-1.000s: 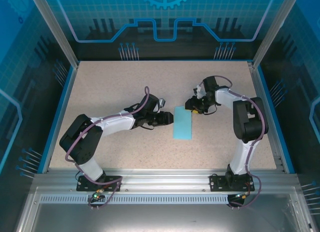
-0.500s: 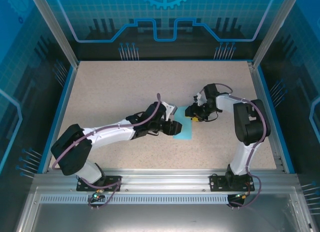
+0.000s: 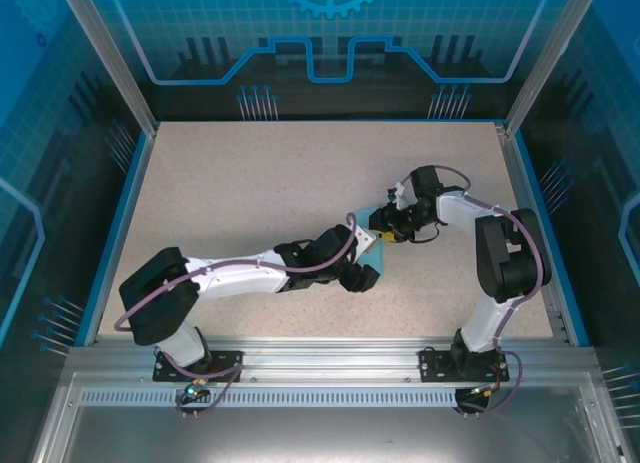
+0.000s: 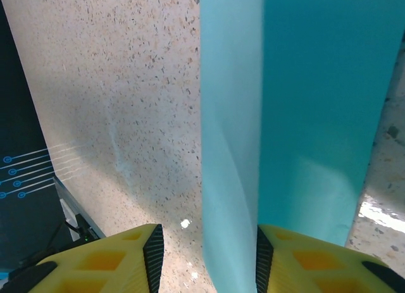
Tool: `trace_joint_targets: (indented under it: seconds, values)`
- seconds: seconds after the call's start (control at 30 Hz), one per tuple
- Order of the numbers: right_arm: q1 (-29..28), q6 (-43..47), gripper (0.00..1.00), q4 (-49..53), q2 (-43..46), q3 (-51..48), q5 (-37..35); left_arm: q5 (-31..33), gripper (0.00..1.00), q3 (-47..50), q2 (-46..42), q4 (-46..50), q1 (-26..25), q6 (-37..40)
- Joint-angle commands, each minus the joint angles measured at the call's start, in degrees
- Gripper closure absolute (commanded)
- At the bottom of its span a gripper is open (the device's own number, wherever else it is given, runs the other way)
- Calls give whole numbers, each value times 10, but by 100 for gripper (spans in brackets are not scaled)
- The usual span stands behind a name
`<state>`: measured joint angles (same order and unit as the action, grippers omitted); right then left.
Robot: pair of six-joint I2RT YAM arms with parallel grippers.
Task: Fold a paper plane with a square sheet of paper (fold left side to right side)
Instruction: Fold the triangle a second time at the center of the table.
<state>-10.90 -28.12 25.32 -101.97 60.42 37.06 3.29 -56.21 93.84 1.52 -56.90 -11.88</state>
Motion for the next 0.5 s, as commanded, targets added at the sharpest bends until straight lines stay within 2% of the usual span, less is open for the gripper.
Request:
trace_joint_targets:
  seconds: [0.0, 0.27, 0.47]
  values:
    - [-9, -12, 57, 19, 11, 14, 21, 36, 30, -46, 36, 31, -21, 33]
    - [-13, -19, 57, 21, 5, 21, 21, 66, 27, -118, 112, 78, -37, 30]
    - [-17, -25, 57, 24, -3, 26, 24, 124, 28, -167, 160, 126, -45, 28]
